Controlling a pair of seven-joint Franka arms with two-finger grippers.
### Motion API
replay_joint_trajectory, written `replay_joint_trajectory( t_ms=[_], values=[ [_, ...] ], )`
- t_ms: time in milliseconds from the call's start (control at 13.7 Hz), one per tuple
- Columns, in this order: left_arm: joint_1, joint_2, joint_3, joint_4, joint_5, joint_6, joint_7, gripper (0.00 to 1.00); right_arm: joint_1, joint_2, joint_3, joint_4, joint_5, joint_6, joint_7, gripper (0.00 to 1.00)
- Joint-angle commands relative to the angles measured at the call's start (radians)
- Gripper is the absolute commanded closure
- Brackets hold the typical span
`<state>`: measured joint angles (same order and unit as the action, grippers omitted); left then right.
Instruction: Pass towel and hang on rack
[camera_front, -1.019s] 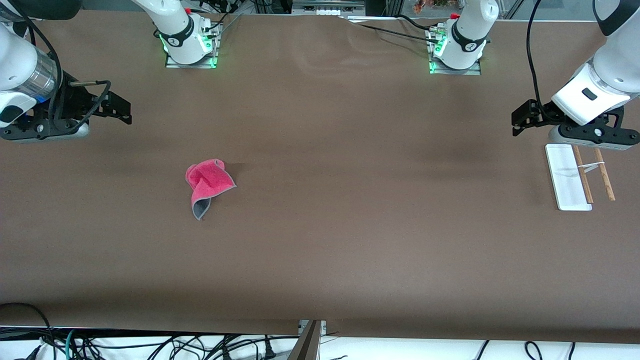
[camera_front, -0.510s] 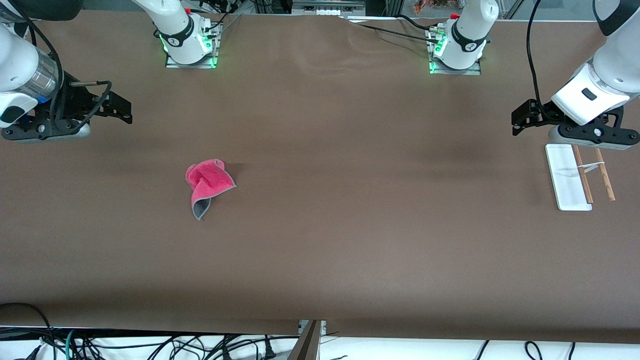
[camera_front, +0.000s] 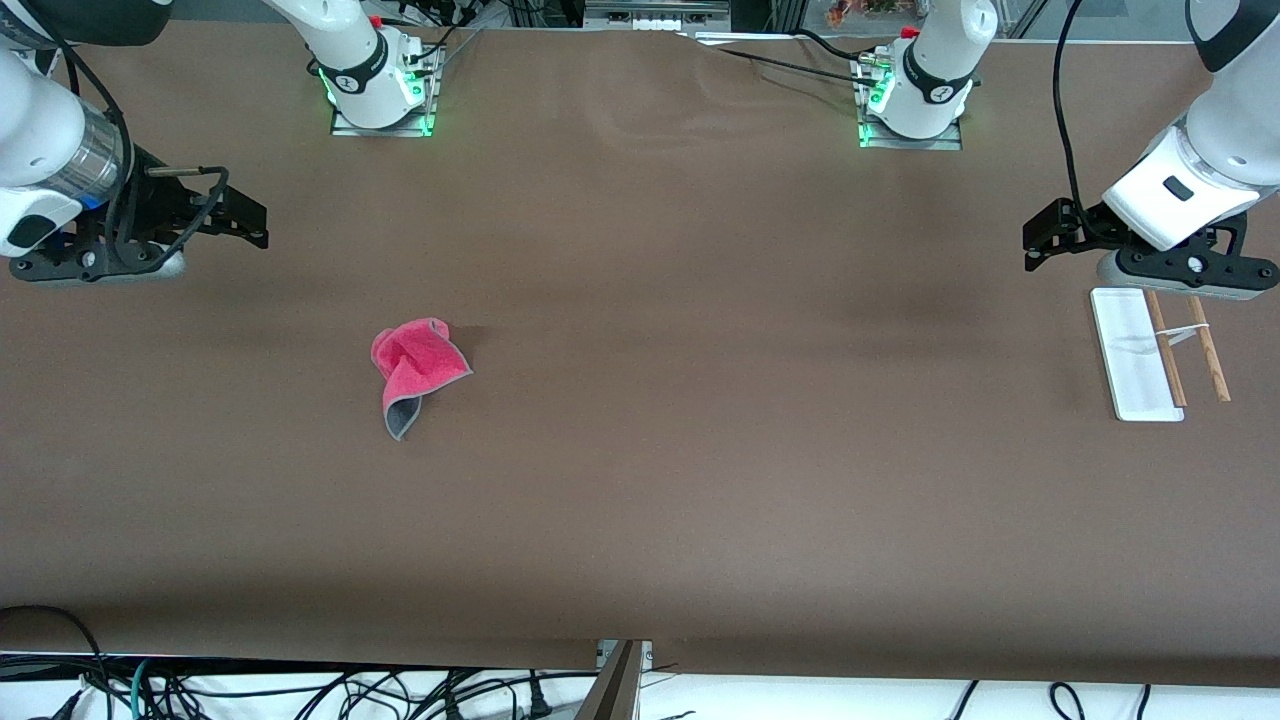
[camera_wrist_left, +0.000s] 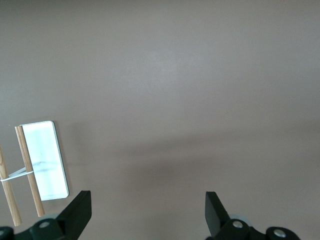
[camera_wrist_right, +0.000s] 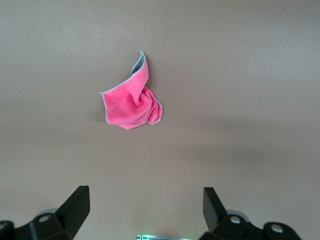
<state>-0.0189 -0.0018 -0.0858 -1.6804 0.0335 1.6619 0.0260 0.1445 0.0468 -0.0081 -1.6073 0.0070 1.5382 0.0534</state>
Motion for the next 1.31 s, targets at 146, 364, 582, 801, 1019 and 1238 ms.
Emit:
replay_joint_trajectory(
  t_ms=[146, 364, 582, 801, 1019, 1238],
  values=[
    [-0.004, 0.022, -0.005, 0.048, 0.011, -0.024, -0.008, 0.00, -0.017, -0.018, 0.022, -0.025, -0.007, 0.007, 0.022, 0.00],
    [-0.001, 0.025, -0.005, 0.050, 0.011, -0.025, 0.000, 0.00, -0.019, -0.018, 0.022, -0.023, -0.007, 0.003, 0.013, 0.00],
    [0.001, 0.023, -0.005, 0.048, 0.009, -0.028, 0.002, 0.00, -0.019, -0.018, 0.022, -0.025, -0.004, 0.006, 0.005, 0.00],
    [-0.003, 0.029, -0.005, 0.062, 0.011, -0.050, -0.003, 0.00, -0.002, 0.002, 0.025, -0.051, -0.004, 0.026, 0.022, 0.00],
    [0.013, 0.048, -0.002, 0.088, 0.011, -0.071, 0.003, 0.00, 0.042, 0.007, 0.025, -0.195, -0.004, 0.176, 0.069, 0.00],
    [0.008, 0.066, 0.000, 0.114, 0.013, -0.065, 0.002, 0.00, 0.124, 0.054, 0.025, -0.336, -0.010, 0.385, 0.147, 0.00]
  ],
)
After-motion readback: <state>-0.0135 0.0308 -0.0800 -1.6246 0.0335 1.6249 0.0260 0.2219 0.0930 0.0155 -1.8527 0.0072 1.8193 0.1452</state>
